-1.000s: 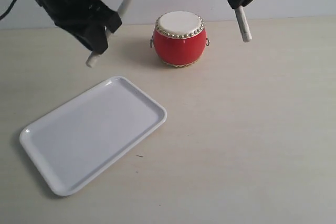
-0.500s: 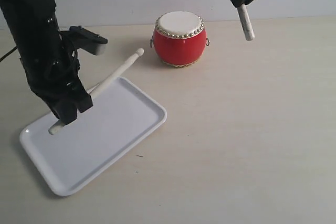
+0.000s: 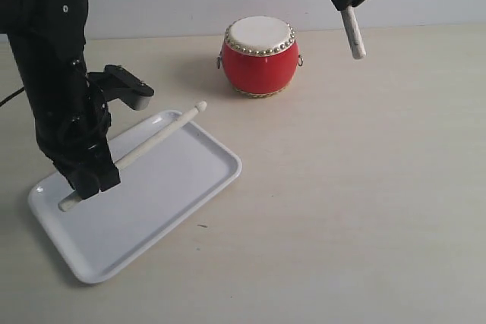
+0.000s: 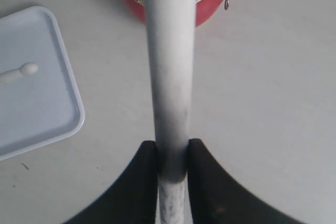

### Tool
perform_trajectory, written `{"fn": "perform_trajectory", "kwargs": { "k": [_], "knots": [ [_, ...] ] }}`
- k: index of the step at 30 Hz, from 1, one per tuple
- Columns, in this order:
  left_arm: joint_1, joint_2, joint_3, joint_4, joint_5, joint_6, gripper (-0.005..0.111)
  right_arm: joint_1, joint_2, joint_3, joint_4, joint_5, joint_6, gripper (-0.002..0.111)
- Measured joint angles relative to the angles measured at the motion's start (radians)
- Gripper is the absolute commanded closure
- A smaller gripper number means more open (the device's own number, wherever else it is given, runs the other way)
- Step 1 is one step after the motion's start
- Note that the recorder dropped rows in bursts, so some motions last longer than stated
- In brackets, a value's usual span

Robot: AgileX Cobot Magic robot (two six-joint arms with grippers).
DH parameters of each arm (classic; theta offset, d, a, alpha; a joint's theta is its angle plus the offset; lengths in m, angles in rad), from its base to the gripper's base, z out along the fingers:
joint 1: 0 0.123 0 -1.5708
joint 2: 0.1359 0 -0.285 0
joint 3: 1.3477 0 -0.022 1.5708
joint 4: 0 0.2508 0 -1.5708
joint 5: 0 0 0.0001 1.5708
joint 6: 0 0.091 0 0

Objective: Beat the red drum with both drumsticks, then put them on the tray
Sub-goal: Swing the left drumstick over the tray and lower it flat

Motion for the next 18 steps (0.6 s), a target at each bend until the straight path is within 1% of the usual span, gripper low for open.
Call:
{"fn": "perform_trajectory", "kwargs": {
  "k": [5,14,18],
  "knots": [
    [0.000,0.056,0.001,0.002,-0.073,0.003,0.107,0.000,0.000,0.000,0.000,0.002,0.000,0.108],
    [0.000,0.129,0.002,0.011,-0.080,0.003,0.107,0.000,0.000,0.000,0.000,0.002,0.000,0.108],
    [0.000,0.129,0.002,0.011,-0.045,0.003,0.107,0.000,0.000,0.000,0.000,0.002,0.000,0.108]
  ]
}}
